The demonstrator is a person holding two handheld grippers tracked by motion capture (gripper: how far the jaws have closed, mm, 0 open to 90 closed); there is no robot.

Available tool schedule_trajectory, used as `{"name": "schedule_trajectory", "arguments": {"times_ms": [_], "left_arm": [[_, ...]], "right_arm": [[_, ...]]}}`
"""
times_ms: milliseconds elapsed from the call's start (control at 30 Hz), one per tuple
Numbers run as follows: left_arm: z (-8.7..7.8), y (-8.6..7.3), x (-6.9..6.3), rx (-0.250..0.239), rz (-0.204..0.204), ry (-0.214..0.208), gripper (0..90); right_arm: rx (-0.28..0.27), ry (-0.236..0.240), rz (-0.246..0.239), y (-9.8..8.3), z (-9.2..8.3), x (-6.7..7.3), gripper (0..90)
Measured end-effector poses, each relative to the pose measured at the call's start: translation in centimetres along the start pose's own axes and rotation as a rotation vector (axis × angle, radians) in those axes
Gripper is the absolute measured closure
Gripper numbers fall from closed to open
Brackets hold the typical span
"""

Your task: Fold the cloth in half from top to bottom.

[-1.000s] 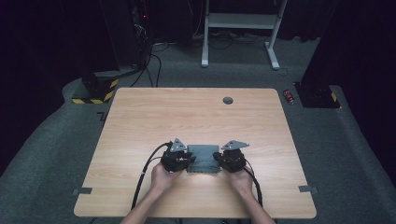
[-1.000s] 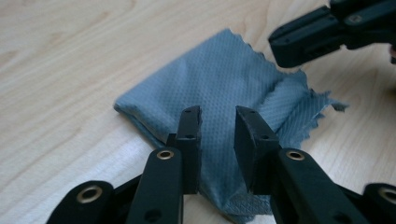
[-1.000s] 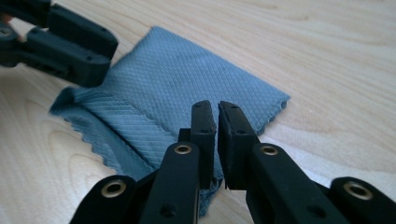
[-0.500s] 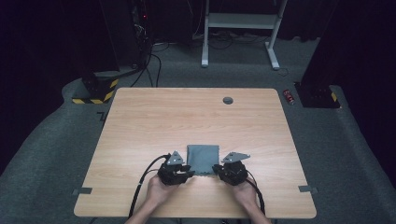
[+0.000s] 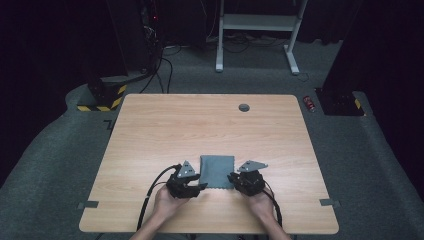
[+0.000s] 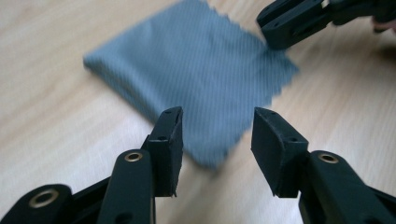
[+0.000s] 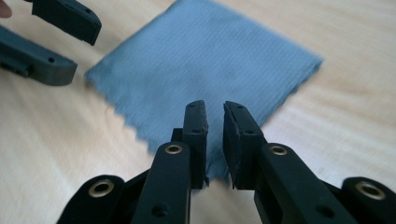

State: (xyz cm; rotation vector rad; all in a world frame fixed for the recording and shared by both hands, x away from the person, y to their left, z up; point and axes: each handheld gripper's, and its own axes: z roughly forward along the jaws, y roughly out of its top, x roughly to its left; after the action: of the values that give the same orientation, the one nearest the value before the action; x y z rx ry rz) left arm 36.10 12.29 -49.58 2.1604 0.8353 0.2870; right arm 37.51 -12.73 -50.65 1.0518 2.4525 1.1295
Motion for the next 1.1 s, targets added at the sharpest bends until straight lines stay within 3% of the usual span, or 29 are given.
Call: {"name": "schedule_trajectory", "arguments": {"times_ms": [67, 167, 300, 400, 500, 600, 733, 833, 933, 1033, 1100], "left_arm": [[1.0, 1.0, 0.5, 0.003, -0.012, 0.009, 53.2], [2.6, 2.0, 1.2, -0.006, -0.031, 0.026, 53.2], [4.0, 2.4, 2.2, 0.038, -0.042, 0.054, 53.2], [4.1, 1.8, 3.0, 0.068, -0.058, 0.076, 53.6], [3.4, 1.1, 3.8, 0.086, -0.068, 0.105, 53.8], [2.6, 0.9, 4.4, 0.062, -0.102, 0.101, 53.0], [2.5, 1.9, 5.0, 0.012, -0.138, 0.132, 51.7], [3.3, 2.9, 5.6, 0.029, -0.153, 0.173, 49.5], [4.4, 3.4, 6.4, 0.061, -0.183, 0.179, 49.9], [5.2, 3.2, 6.8, 0.084, -0.201, 0.174, 57.0], [5.4, 3.1, 6.8, 0.069, -0.187, 0.162, 69.4]], "right_arm": [[-0.012, -0.016, -0.004, 0.7, 0.5, -0.4, 79.7], [-0.022, -0.029, 0.028, 1.7, 1.6, -1.3, 80.0], [-0.007, -0.042, 0.064, 2.6, 3.1, -2.3, 80.1], [0.031, -0.056, 0.058, 2.5, 3.9, -2.9, 80.3], [0.034, -0.067, 0.063, 2.3, 3.7, -3.5, 79.9], [0.040, -0.083, 0.066, 2.3, 3.5, -3.9, 78.3], [0.018, -0.103, 0.090, 2.7, 3.5, -4.3, 71.9], [0.014, -0.109, 0.113, 3.1, 4.0, -4.8, 68.5], [0.018, -0.108, 0.132, 3.4, 4.5, -5.1, 68.8], [0.039, -0.096, 0.119, 3.4, 4.8, -5.2, 77.5], [0.046, -0.089, 0.105, 3.5, 4.8, -5.2, 86.4]]}}
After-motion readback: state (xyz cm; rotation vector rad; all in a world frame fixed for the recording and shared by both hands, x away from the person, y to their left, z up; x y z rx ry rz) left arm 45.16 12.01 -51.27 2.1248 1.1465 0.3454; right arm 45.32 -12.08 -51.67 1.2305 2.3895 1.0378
